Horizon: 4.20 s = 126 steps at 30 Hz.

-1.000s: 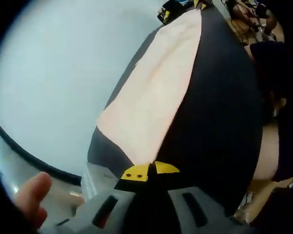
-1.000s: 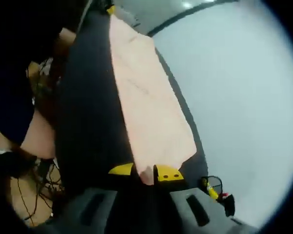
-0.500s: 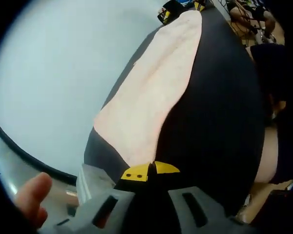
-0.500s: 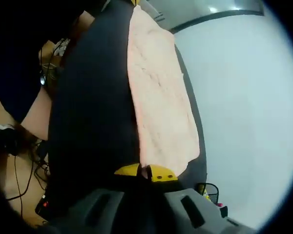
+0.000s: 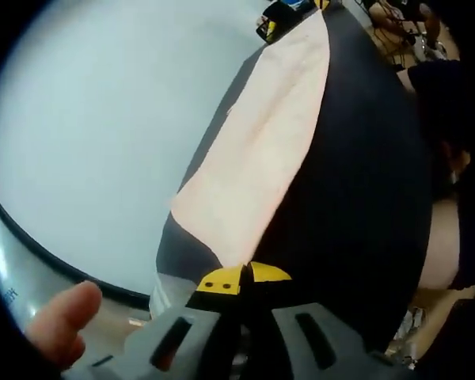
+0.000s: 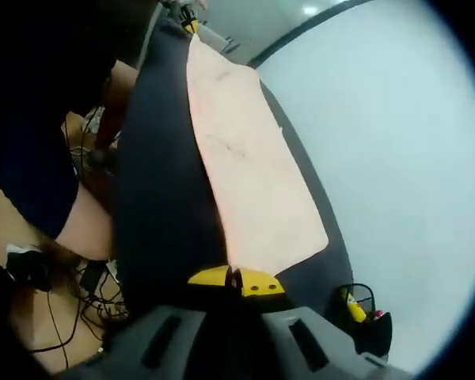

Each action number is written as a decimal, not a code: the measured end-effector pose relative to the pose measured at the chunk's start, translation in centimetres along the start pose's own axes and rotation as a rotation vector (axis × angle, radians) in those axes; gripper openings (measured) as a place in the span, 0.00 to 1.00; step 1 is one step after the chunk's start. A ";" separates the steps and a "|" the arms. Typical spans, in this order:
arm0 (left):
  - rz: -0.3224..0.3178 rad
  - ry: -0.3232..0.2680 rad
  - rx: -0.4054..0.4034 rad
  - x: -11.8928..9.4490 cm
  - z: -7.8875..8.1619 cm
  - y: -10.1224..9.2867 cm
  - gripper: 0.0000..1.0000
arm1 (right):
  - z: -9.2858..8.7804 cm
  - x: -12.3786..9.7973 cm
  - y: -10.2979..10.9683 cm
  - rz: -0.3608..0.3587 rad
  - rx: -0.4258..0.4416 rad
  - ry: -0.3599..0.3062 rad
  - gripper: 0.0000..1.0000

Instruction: Fold the towel on the table until its edges align and the towel forms a compact rectangular stack.

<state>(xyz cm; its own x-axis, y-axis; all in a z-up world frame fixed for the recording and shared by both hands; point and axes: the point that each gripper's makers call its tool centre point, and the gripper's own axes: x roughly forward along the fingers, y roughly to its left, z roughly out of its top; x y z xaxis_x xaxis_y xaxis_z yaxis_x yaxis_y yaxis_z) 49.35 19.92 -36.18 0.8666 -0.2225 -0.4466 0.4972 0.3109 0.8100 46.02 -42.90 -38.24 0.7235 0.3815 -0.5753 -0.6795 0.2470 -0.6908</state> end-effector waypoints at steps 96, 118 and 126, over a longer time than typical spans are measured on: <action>-0.133 0.236 0.054 28.8 -3.4 13.4 0.00 | -6.5 23.2 -22.1 -0.185 0.289 0.241 0.01; -0.099 -0.008 -0.102 13.2 -0.6 11.2 0.24 | -3.0 10.3 -15.1 -0.190 0.694 -0.024 0.18; -0.149 0.007 -0.054 13.9 0.1 8.1 0.26 | -2.7 11.8 -10.2 -0.173 0.182 0.136 0.18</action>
<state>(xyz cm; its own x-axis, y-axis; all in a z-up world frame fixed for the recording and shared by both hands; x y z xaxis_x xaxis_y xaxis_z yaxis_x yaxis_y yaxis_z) 65.44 19.26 -35.80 0.7834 -0.2630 -0.5631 0.6215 0.3242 0.7132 61.81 -43.36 -39.12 0.8317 0.2000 -0.5179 -0.5466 0.4581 -0.7009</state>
